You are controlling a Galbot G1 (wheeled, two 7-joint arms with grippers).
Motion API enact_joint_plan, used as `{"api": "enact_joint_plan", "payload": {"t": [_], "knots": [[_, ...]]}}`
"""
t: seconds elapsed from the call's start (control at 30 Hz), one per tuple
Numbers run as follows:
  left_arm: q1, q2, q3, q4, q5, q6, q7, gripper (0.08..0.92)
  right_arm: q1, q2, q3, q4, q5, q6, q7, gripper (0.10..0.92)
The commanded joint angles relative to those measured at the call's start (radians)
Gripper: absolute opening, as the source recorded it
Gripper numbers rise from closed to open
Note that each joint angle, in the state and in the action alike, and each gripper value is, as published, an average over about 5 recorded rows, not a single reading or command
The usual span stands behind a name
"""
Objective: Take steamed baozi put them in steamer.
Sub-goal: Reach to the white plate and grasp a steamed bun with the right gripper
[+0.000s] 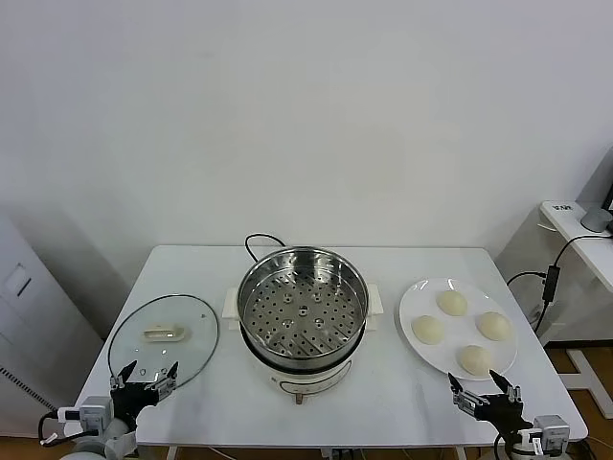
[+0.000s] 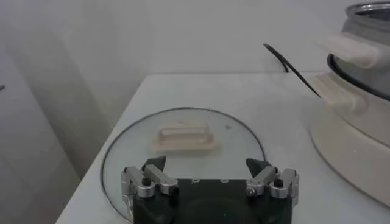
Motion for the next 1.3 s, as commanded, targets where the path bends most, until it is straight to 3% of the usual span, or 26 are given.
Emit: {"api": "enact_joint_plan", "payload": {"t": [0.03, 0.23, 0.37, 0.67, 0.87, 1.1, 1.3], "knots": [[0.001, -0.001, -0.002, -0.002, -0.004, 0.0, 0.001, 0.823, 0.001, -0.001, 0.001, 0.001, -0.002, -0.001, -0.002, 0.823], [0.003, -0.002, -0.003, -0.003, -0.004, -0.001, 0.002, 0.823, 0.001, -0.004, 0.002, -0.002, -0.004, -0.008, -0.006, 0.823], [0.009, -0.001, -0.005, -0.006, -0.005, -0.001, 0.002, 0.823, 0.02, -0.023, 0.026, -0.014, -0.082, -0.017, -0.049, 0.823], [0.01, 0.0, -0.007, -0.014, -0.009, 0.001, 0.005, 0.823, 0.233, -0.143, 0.051, -0.166, -0.676, 0.021, -0.165, 0.823], [-0.012, 0.008, 0.003, -0.01, -0.007, 0.02, 0.01, 0.823, 0.368, -0.221, 0.03, -0.303, -0.968, 0.122, -0.234, 0.823], [-0.028, 0.011, 0.006, -0.002, -0.013, 0.036, 0.02, 0.823, 0.558, -0.316, -0.031, -0.441, -1.083, 0.211, -0.506, 0.823], [-0.036, 0.009, 0.007, 0.005, -0.002, 0.067, 0.019, 0.823, 0.752, -0.41, -0.19, -0.582, -1.005, 0.219, -0.678, 0.823]]}}
